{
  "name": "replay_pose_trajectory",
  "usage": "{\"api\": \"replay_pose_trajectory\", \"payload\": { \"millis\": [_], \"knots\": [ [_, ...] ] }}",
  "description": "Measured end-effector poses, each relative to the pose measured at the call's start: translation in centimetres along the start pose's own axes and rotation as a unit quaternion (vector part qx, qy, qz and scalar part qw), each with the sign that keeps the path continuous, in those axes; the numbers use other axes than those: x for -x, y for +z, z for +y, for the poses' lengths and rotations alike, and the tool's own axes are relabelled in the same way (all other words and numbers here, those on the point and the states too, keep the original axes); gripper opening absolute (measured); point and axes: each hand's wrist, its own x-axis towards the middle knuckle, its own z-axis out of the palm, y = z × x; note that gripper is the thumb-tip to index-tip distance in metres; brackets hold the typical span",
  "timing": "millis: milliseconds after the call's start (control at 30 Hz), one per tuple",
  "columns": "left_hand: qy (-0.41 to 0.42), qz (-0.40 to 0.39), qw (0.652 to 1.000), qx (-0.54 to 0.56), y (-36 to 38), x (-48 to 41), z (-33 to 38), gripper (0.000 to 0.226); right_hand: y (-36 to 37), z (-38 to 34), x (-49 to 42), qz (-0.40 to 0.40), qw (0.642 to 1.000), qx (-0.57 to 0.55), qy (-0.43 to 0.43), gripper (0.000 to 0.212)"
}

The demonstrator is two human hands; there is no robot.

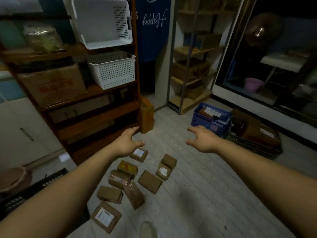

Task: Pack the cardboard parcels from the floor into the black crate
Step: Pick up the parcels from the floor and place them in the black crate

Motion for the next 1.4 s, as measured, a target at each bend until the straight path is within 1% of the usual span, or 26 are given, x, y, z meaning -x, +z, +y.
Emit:
{"api": "replay_pose_trajectory", "payload": {
  "millis": [133,267,367,500,567,667,733,800,867,933,1000,1067,1167,1233,1400],
  "knots": [
    [-0.03,-0.018,0.999,0.01,1.2,-7.6,-0.3,0.073,0.6,1.8,-7.2,-0.035,0.999,-0.001,-0.001,0.068],
    [-0.06,-0.02,0.998,0.029,3.0,-15.6,-0.7,0.074,0.3,4.0,-14.9,-0.066,0.998,-0.011,0.016,0.071],
    [-0.077,-0.05,0.996,0.006,4.2,-20.8,-0.8,0.076,0.2,6.2,-19.5,-0.087,0.996,-0.018,0.031,0.074],
    [-0.103,-0.095,0.988,-0.07,5.6,-25.7,-1.7,0.079,0.7,9.7,-24.2,-0.077,0.995,-0.042,0.045,0.075],
    [-0.126,-0.099,0.984,-0.078,6.8,-27.6,-2.1,0.078,1.5,11.7,-26.6,-0.084,0.994,-0.054,0.048,0.077],
    [-0.172,-0.086,0.979,-0.064,9.4,-30.6,-2.4,0.078,3.0,14.9,-31.4,-0.122,0.991,-0.043,0.043,0.08],
    [-0.212,-0.061,0.974,-0.058,11.6,-32.3,-2.3,0.08,3.7,17.0,-35.4,-0.154,0.988,0.008,0.017,0.079],
    [-0.261,-0.037,0.963,-0.057,14.2,-34.0,-2.0,0.081,4.5,19.1,-39.8,-0.181,0.981,0.065,-0.04,0.079],
    [-0.319,-0.013,0.947,-0.027,17.1,-35.6,-1.7,0.081,5.4,21.2,-44.0,-0.221,0.967,0.089,-0.087,0.08],
    [-0.366,0.012,0.931,-0.008,20.6,-36.6,-1.2,0.079,6.9,23.2,-47.7,-0.267,0.952,0.094,-0.117,0.081],
    [-0.406,0.011,0.914,-0.015,24.3,-37.6,-0.8,0.078,8.9,24.9,-50.9,-0.293,0.939,0.106,-0.146,0.081],
    [-0.432,-0.011,0.902,-0.01,28.1,-38.6,-0.7,0.079,11.6,26.4,-53.4,-0.308,0.933,0.095,-0.162,0.08],
    [-0.434,-0.022,0.9,0.03,33.2,-40.7,-2.6,0.082,16.9,28.3,-56.2,-0.315,0.935,0.054,-0.151,0.081],
    [-0.434,-0.016,0.9,0.033,37.2,-43.3,-5.7,0.081,22.3,29.8,-58.5,-0.322,0.935,0.027,-0.147,0.082],
    [-0.433,0.021,0.9,0.051,48.2,-49.6,-16.4,0.08,38.9,32.1,-63.6,-0.323,0.926,0.023,-0.194,0.082]
  ]
}}
